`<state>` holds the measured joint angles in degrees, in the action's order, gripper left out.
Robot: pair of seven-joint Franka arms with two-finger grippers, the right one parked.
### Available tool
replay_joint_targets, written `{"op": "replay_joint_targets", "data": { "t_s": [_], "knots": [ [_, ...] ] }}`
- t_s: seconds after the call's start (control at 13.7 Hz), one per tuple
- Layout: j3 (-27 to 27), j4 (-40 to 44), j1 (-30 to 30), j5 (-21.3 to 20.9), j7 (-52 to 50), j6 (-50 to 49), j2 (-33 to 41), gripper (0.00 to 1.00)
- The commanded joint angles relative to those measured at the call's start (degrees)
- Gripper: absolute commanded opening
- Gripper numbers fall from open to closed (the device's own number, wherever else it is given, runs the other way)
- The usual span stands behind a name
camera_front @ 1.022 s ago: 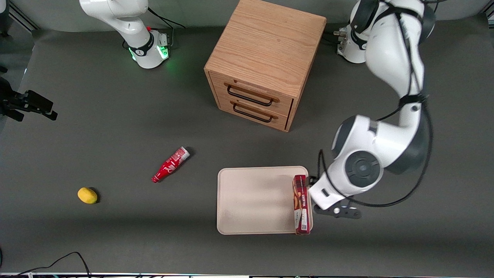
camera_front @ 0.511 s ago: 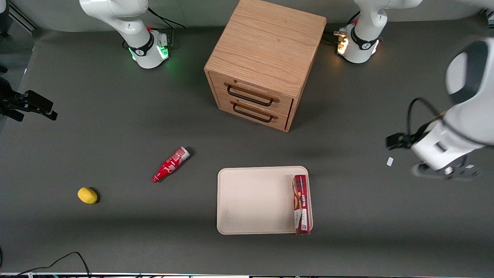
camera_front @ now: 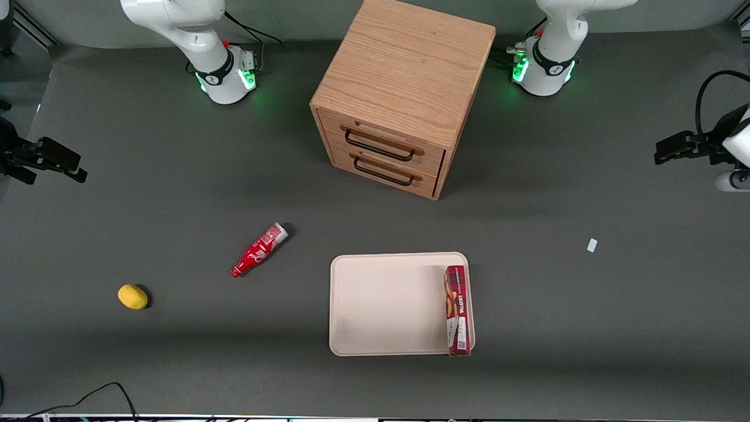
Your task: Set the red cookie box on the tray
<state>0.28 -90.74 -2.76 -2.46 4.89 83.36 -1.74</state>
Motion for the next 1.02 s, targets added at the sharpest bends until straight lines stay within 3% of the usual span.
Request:
{"op": "replay_joint_targets", "data": {
  "t_s": [0.0,0.95],
  "knots": [
    [1.4,-0.5,-1.9,0.3,2.4,-0.1,0.8,1.0],
    [1.6,3.6,-0.4,-0.3,3.9,-0.9,-1.5,1.0]
  ]
}}
